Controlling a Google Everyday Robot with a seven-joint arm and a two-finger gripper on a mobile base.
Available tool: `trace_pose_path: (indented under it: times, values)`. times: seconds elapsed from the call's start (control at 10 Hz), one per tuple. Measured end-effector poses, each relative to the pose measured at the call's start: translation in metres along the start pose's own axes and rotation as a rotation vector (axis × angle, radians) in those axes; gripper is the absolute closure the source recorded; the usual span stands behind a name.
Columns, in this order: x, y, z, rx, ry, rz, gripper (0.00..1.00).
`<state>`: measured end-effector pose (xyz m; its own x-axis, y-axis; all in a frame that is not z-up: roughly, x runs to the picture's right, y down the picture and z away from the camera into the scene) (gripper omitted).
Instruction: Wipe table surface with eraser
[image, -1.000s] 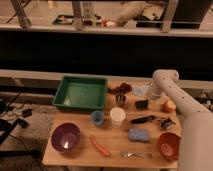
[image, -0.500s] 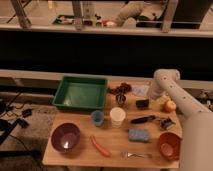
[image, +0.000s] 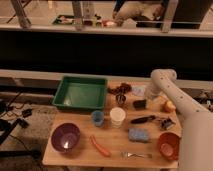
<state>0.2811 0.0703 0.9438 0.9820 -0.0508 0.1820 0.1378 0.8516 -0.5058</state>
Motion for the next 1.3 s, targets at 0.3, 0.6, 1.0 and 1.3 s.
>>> trace_pose_path:
  times: [0.3,0.6,1.0,1.3]
  values:
    - [-0.006,0.003,-0.007,0.002,-0.019,-0.003,1.00]
    - [-0.005,0.019,-0.018,-0.026,-0.039,0.009,1.00]
    - [-0.007,0.036,-0.028,-0.085,-0.076,0.022,1.00]
    - [0.002,0.043,-0.030,-0.125,-0.077,0.039,1.00]
